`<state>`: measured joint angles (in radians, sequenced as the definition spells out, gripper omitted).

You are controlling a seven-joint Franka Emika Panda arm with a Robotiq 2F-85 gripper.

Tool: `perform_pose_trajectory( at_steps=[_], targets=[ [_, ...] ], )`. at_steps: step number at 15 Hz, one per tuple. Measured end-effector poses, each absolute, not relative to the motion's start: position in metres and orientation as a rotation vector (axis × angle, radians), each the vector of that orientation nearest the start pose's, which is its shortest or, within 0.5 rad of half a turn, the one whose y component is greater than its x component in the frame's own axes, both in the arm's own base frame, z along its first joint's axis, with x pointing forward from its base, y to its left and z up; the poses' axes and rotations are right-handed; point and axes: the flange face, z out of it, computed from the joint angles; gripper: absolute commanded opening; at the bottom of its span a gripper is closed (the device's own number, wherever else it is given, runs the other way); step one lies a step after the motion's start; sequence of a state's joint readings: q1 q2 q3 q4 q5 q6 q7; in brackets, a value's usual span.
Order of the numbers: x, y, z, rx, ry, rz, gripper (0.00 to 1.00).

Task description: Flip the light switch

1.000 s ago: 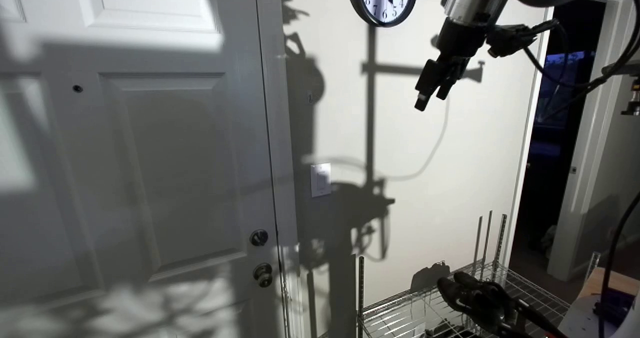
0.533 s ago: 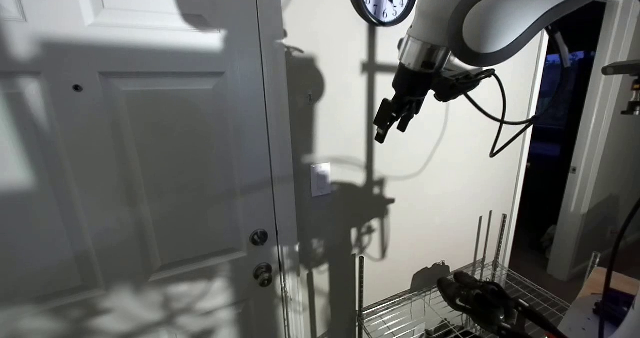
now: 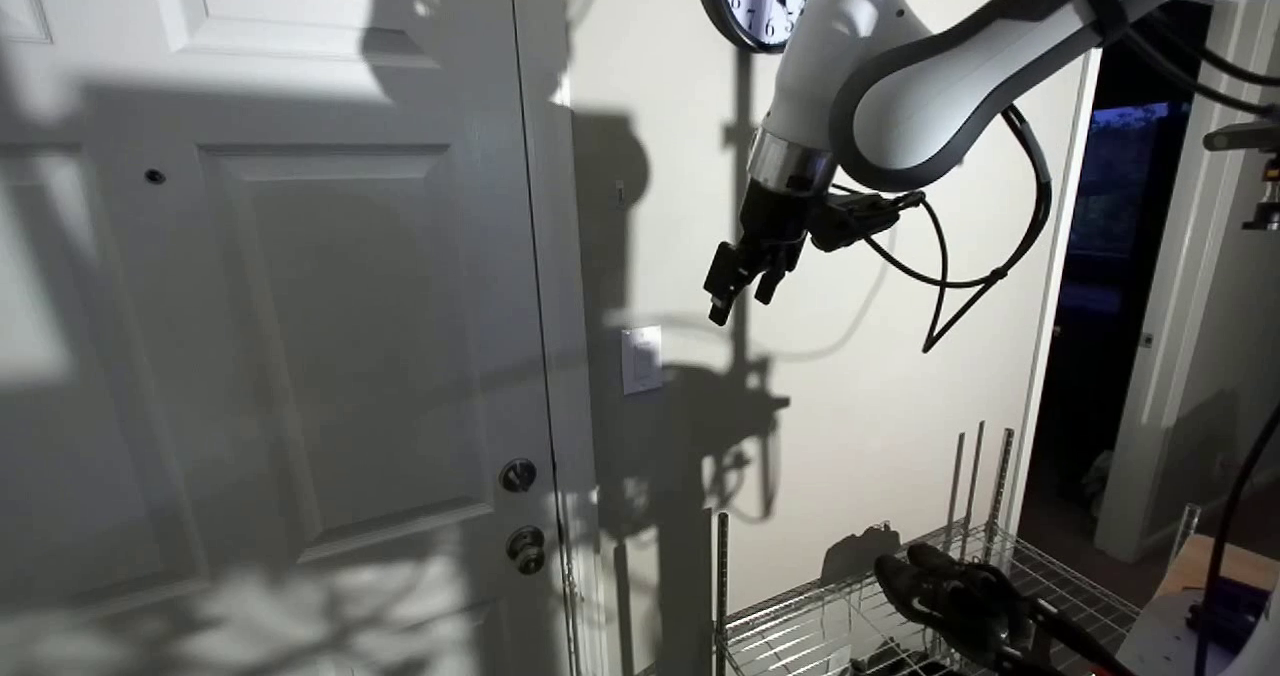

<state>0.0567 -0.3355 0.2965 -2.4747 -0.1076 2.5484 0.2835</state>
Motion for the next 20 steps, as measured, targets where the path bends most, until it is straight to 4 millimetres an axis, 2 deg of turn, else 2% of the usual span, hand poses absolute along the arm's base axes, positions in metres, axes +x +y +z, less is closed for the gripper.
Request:
perform_pose_trajectory(
  at_steps=[5,20],
  targets=[
    [0.4459,0.1706,0.4434,-3.109,-0.223,-0.647,1.00],
    [0.4461,0.1707,0.4434,-3.109,-0.223,-0.647,1.00]
  ],
)
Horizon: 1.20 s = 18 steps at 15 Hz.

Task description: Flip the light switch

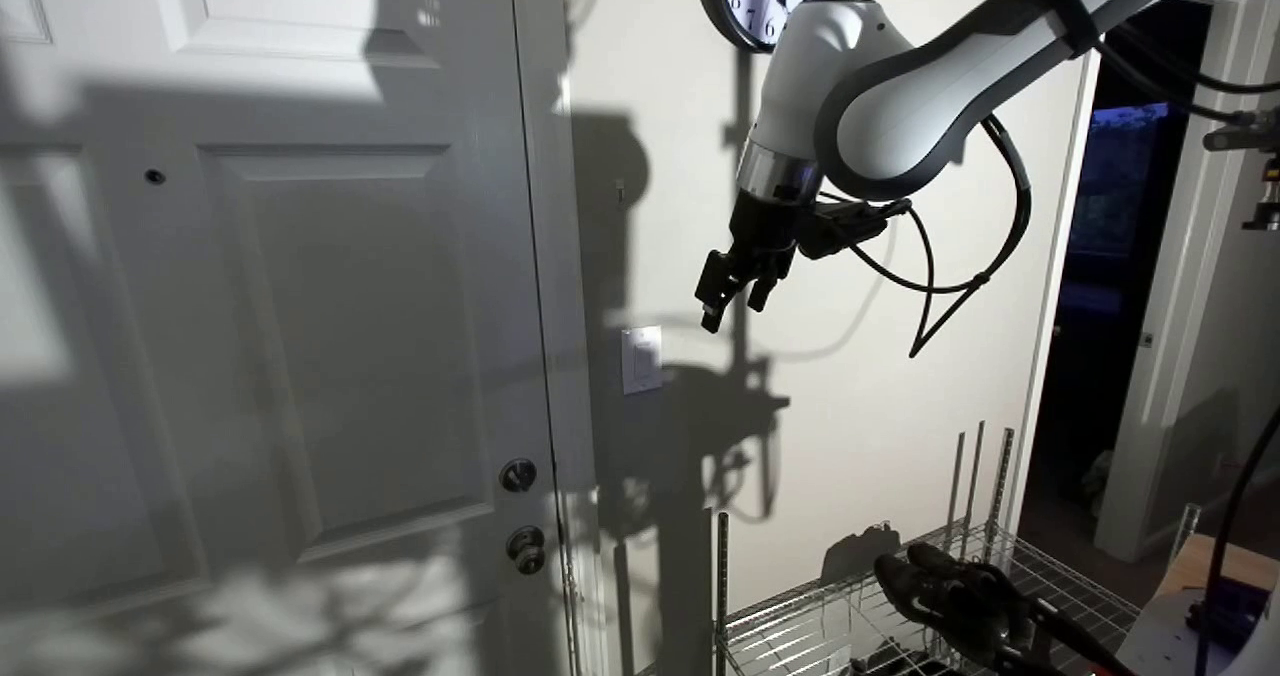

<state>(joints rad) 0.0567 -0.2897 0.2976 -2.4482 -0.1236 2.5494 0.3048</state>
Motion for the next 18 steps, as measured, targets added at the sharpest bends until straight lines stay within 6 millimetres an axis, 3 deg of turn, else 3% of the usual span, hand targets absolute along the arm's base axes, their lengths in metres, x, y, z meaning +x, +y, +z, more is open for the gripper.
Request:
perform_pose_trajectory(
  at_steps=[9,18],
  targets=[
    [0.453,0.162,0.432,-3.116,-0.195,-0.602,1.00],
    [0.483,0.154,0.412,-3.117,-0.151,-0.533,1.00]
  ],
)
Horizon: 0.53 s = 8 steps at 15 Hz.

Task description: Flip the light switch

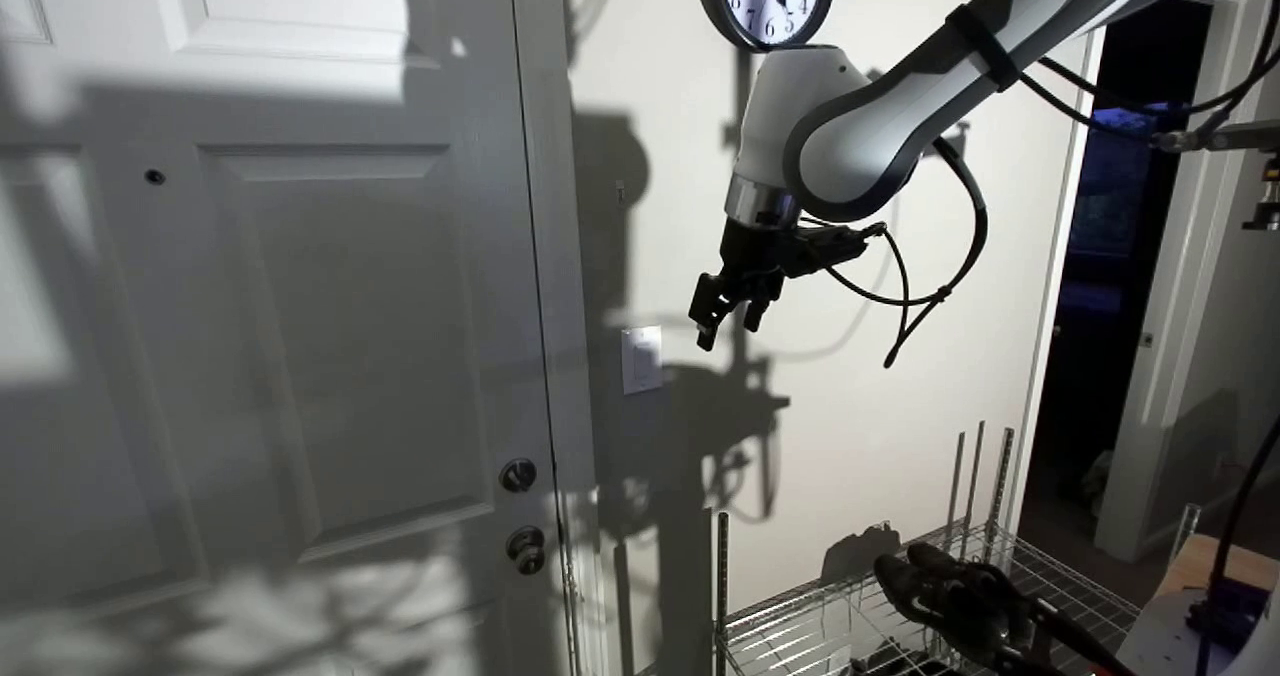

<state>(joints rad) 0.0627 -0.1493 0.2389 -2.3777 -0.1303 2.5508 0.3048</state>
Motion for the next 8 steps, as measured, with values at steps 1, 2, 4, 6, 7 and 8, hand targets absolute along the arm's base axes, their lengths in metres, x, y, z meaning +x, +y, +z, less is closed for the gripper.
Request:
perform_pose_trajectory(
  at_steps=[1,2,4,6,7,8],
  targets=[
    [0.486,0.153,0.412,-3.116,-0.147,-0.531,1.00],
    [0.489,0.152,0.411,-3.115,-0.143,-0.530,1.00],
    [0.493,0.151,0.408,-3.111,-0.136,-0.530,1.00],
    [0.495,0.150,0.406,-3.109,-0.132,-0.528,1.00],
    [0.496,0.150,0.405,-3.109,-0.131,-0.525,1.00],
    [0.497,0.150,0.404,-3.109,-0.130,-0.523,1.00]
  ],
)
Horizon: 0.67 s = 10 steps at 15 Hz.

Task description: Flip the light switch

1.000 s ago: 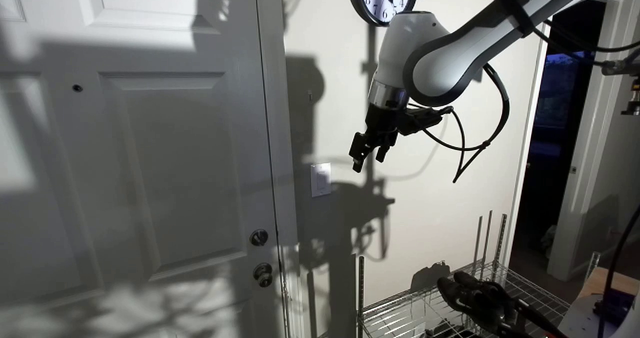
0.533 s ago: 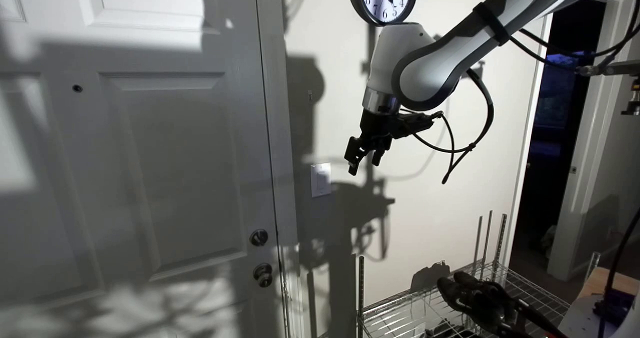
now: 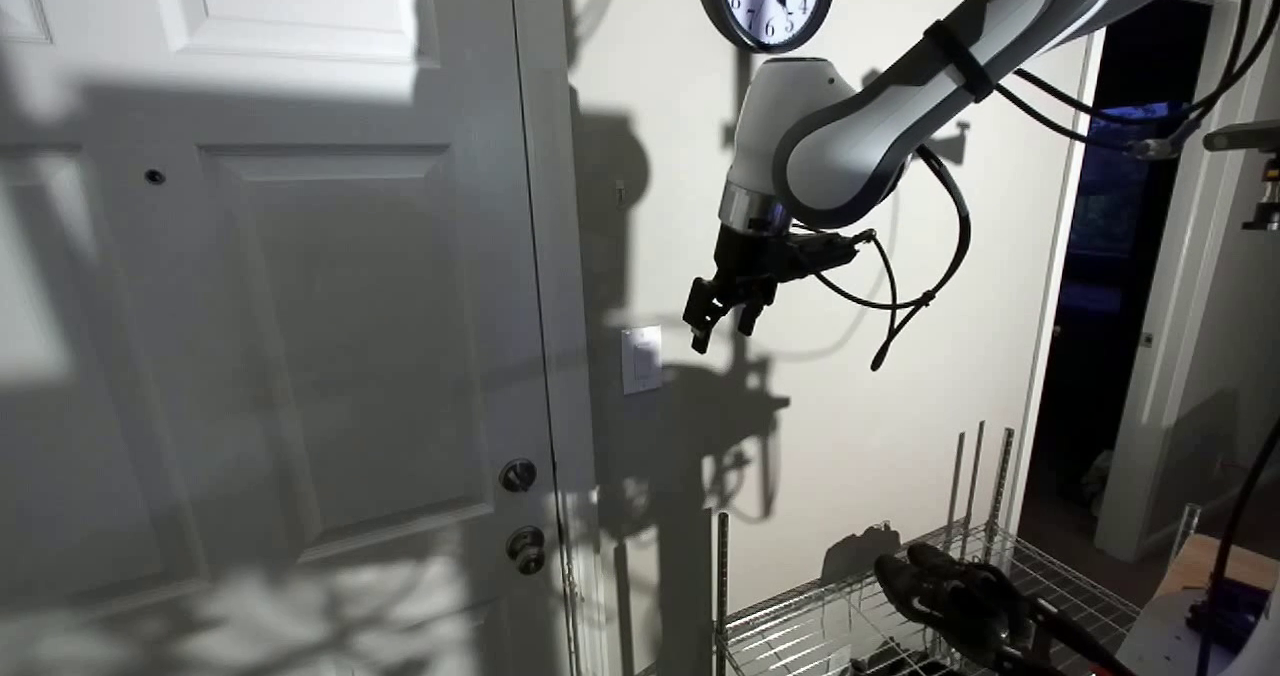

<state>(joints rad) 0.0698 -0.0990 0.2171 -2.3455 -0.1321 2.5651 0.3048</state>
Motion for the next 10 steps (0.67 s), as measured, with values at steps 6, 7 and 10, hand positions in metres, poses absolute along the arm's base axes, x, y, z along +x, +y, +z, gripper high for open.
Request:
perform_pose_trajectory(
  at_steps=[6,7,10],
  targets=[
    [0.509,0.155,0.390,-3.117,-0.157,-0.489,1.00],
    [0.513,0.156,0.387,-3.126,-0.178,-0.487,1.00],
    [0.529,0.157,0.372,-3.163,-0.218,-0.483,1.00]
  ],
)
